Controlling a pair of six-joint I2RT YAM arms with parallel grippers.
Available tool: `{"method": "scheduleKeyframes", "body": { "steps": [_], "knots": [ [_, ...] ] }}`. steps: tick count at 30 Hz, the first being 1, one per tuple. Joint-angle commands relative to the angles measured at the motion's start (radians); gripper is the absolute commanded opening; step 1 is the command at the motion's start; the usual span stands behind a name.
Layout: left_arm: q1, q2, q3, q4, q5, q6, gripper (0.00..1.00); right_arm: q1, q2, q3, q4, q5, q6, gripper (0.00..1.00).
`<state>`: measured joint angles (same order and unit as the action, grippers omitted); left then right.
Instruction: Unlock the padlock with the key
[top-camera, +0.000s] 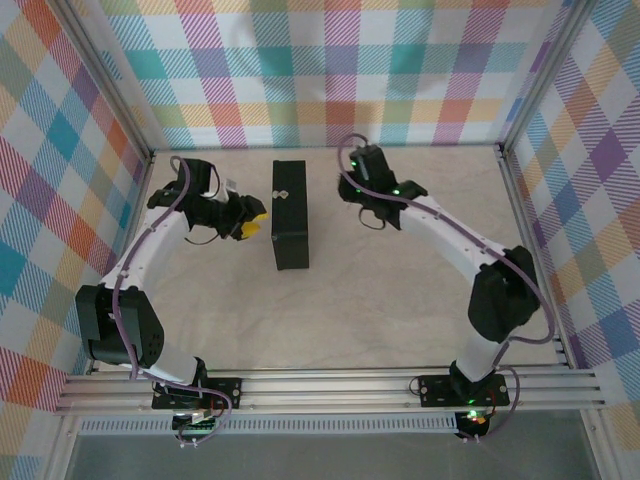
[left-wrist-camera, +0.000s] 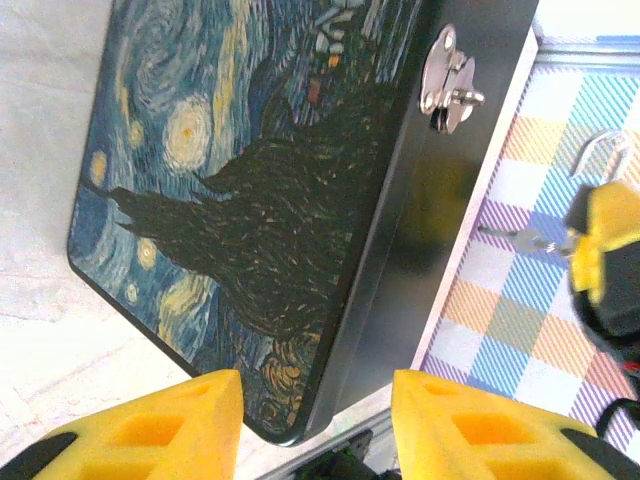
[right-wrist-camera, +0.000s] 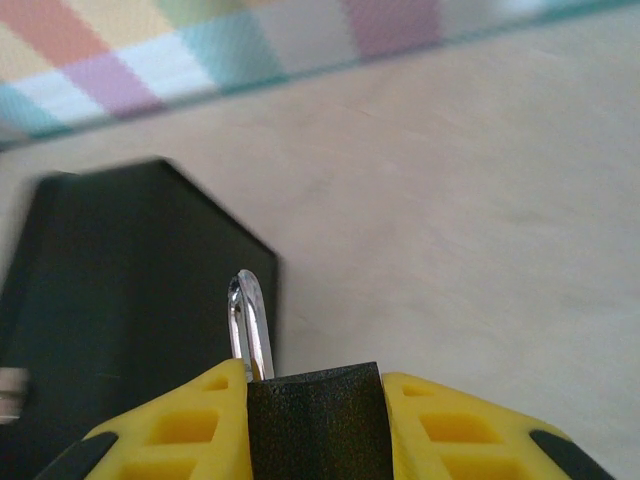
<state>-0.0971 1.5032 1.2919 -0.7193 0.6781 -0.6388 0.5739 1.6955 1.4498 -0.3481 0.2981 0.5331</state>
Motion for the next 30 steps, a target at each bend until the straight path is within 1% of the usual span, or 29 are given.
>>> {"method": "scheduleKeyframes", "body": {
  "steps": [1,7,13,16,19,24,26,28,30],
  "knots": [
    [0.013,-0.024,0.028,-0.048,-0.049,0.009,0.44,-0.053,-0.07,-0.118,-0.007,-0.008,-0.009,0.09],
    [0.014,-0.033,0.023,-0.049,-0.086,-0.007,0.45,-0.107,-0.096,-0.321,0.024,-0.029,0.0,0.12],
    [0.014,-0.043,0.021,-0.057,-0.092,-0.009,0.46,-0.123,-0.052,-0.398,0.042,-0.02,-0.004,0.11],
    [0.014,-0.05,0.017,-0.059,-0.092,-0.008,0.46,-0.126,-0.026,-0.416,0.043,-0.016,-0.005,0.12],
    [0.014,-0.057,0.013,-0.06,-0.095,-0.01,0.46,-0.126,0.004,-0.422,0.035,-0.013,-0.004,0.17],
    [0.013,-0.067,0.02,-0.077,-0.101,-0.001,0.46,-0.127,0.027,-0.439,0.024,0.002,-0.005,0.2],
    [0.014,-0.069,0.022,-0.08,-0.101,-0.001,0.46,-0.128,0.029,-0.445,0.022,0.005,-0.01,0.25],
    [0.013,-0.068,0.023,-0.08,-0.1,0.0,0.46,-0.126,0.027,-0.446,0.017,0.005,-0.021,0.32],
    [0.014,-0.07,0.022,-0.08,-0.099,-0.001,0.46,-0.127,0.023,-0.442,0.009,0.008,-0.038,0.37]
  ]
}}
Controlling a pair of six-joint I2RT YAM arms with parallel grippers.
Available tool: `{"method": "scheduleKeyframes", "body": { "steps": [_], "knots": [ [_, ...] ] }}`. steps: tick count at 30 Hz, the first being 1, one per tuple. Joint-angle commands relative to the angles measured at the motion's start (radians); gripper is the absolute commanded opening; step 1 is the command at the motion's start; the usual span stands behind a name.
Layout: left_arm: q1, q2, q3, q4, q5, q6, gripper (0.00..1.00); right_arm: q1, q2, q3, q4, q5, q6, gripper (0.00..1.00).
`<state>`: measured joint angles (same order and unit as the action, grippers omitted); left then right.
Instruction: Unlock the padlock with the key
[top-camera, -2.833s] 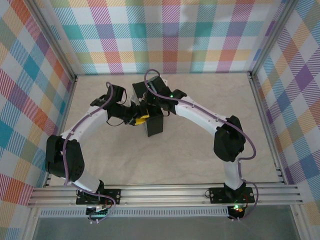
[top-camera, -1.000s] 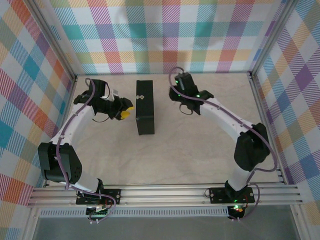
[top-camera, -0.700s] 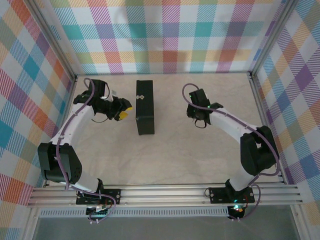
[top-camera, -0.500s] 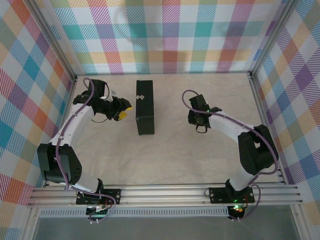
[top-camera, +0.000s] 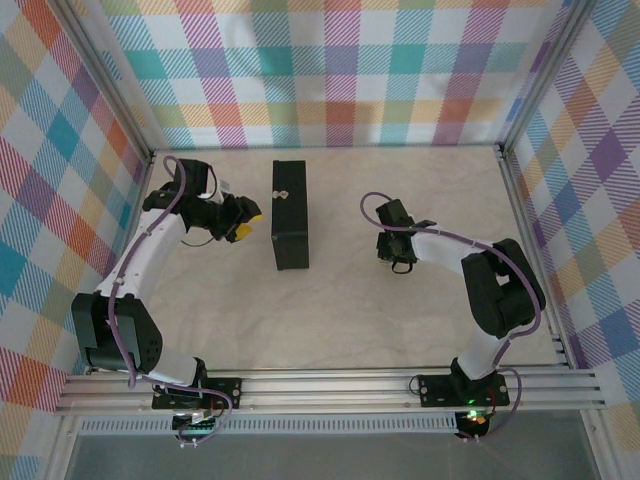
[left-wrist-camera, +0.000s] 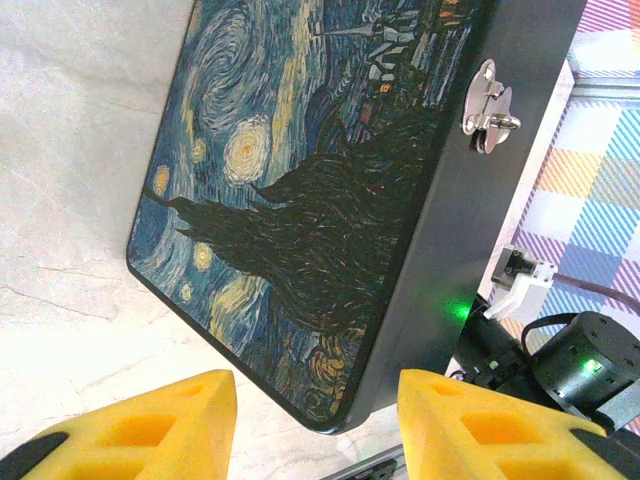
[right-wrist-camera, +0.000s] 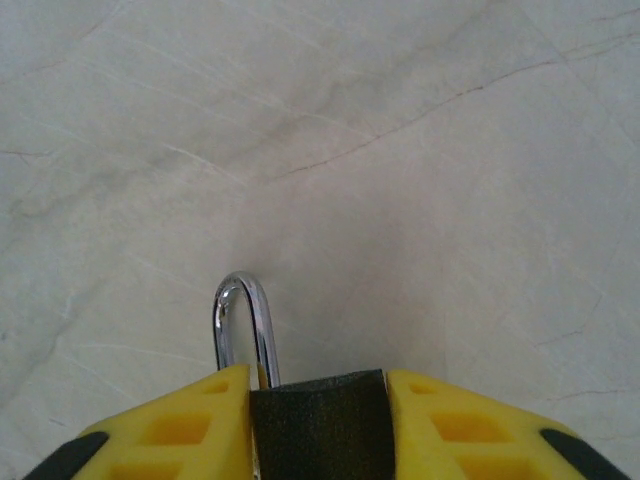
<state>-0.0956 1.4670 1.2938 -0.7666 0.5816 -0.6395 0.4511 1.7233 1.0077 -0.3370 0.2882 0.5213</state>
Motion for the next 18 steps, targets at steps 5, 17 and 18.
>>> {"method": "scheduleKeyframes", "body": {
  "steps": [5,17,18],
  "knots": [
    [0.015,-0.035,0.03,-0.051,-0.005,0.013,0.46,-0.005,-0.051,0.034,-0.044,0.025,-0.084,0.49],
    [0.033,-0.023,0.015,-0.045,-0.038,0.021,0.47,0.064,-0.188,0.23,-0.131,-0.149,-0.076,1.0],
    [0.037,-0.02,0.017,-0.042,-0.046,0.021,0.47,0.085,-0.188,0.252,-0.136,-0.141,-0.068,1.0]
  ]
}}
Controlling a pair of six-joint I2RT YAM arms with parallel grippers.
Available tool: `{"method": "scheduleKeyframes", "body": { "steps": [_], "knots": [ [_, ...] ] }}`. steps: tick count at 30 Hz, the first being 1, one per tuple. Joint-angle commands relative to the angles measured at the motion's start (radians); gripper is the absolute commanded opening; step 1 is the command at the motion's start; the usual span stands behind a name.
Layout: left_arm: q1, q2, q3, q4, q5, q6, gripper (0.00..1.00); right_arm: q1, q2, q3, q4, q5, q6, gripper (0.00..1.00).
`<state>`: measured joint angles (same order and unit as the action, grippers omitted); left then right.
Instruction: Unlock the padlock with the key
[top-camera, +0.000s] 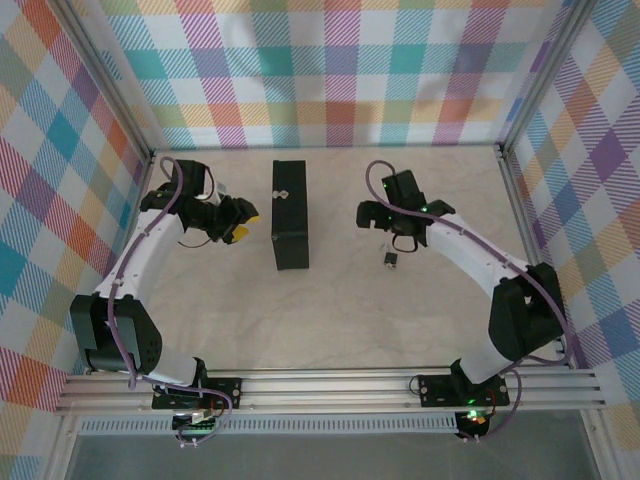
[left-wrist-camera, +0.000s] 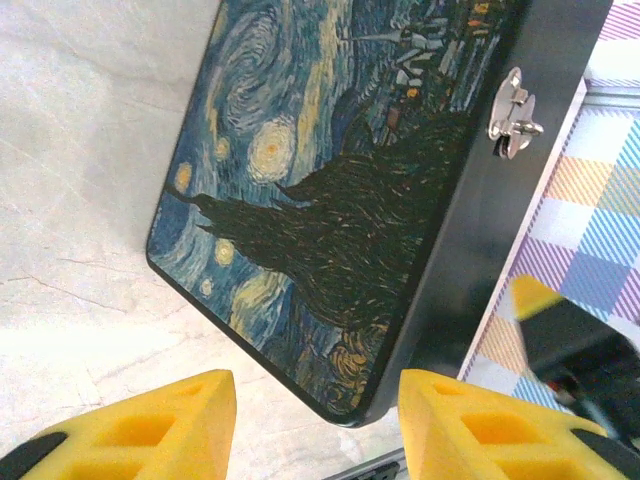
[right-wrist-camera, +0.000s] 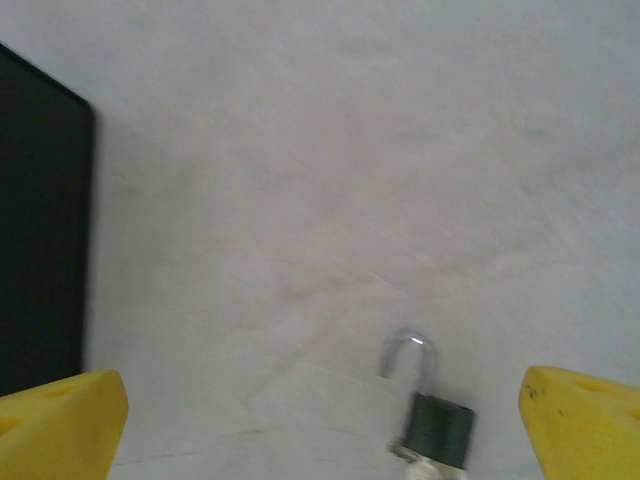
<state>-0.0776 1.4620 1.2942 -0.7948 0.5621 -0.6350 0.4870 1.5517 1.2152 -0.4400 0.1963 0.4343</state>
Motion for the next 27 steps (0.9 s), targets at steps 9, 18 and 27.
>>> {"method": "scheduleKeyframes", "body": {
  "steps": [9,18,27],
  "knots": [
    [0.042,0.039,0.092,-0.026,-0.178,0.023,0.47,0.252,0.076,0.231,-0.021,-0.006,0.069,1.0],
    [0.042,0.04,0.037,-0.003,-0.222,0.024,0.46,0.366,0.307,0.555,-0.176,0.134,0.211,1.0],
    [0.041,0.038,0.019,0.0,-0.209,0.045,0.47,0.404,0.456,0.746,-0.288,0.18,0.193,1.0]
  ]
}}
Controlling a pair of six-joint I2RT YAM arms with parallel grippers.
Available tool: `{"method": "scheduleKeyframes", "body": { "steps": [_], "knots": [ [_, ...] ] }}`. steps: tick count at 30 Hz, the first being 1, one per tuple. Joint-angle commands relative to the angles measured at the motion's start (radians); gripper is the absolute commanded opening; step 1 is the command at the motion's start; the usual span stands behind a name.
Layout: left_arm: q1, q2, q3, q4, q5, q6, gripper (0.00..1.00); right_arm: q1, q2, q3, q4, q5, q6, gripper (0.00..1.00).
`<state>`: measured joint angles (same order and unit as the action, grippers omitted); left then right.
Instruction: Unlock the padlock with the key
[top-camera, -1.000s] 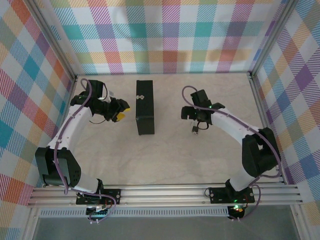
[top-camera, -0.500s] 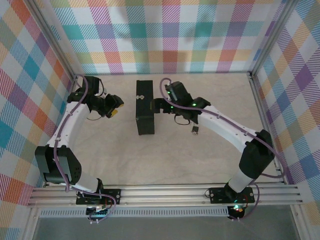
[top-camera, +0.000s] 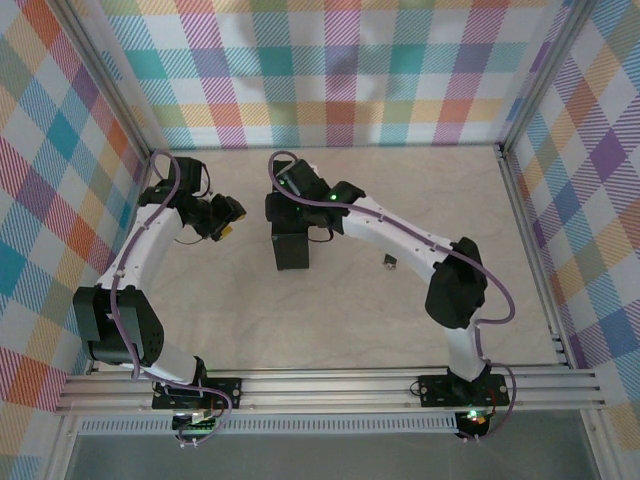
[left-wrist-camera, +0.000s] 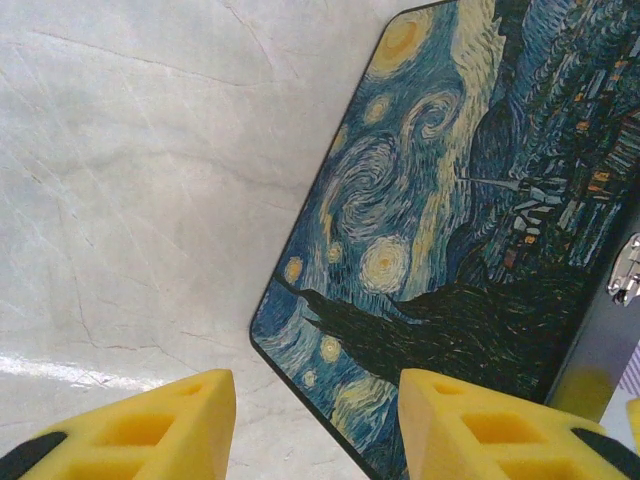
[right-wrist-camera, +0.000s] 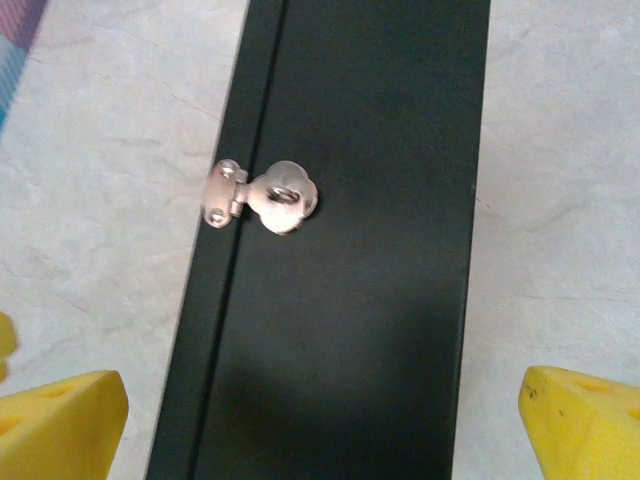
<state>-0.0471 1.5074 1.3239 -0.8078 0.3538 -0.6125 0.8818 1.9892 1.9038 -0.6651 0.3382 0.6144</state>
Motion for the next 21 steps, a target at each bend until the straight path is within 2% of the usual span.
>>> {"method": "scheduleKeyframes", "body": {
  "steps": [1,9,19,21],
  "knots": [
    [0.011,-0.007,-0.011,0.013,0.001,0.024,0.46,0.011,0.032,0.077,-0.08,0.041,0.012,1.0],
    [0.011,-0.007,-0.033,0.032,0.017,0.025,0.46,0.022,0.111,0.18,-0.139,0.042,-0.006,1.0],
    [0.012,-0.018,-0.038,0.032,0.022,0.026,0.47,0.022,0.167,0.215,-0.189,0.044,-0.016,1.0],
    [0.012,-0.02,-0.036,0.032,0.022,0.025,0.47,0.021,0.169,0.212,-0.192,0.039,-0.021,0.97]
  ]
}}
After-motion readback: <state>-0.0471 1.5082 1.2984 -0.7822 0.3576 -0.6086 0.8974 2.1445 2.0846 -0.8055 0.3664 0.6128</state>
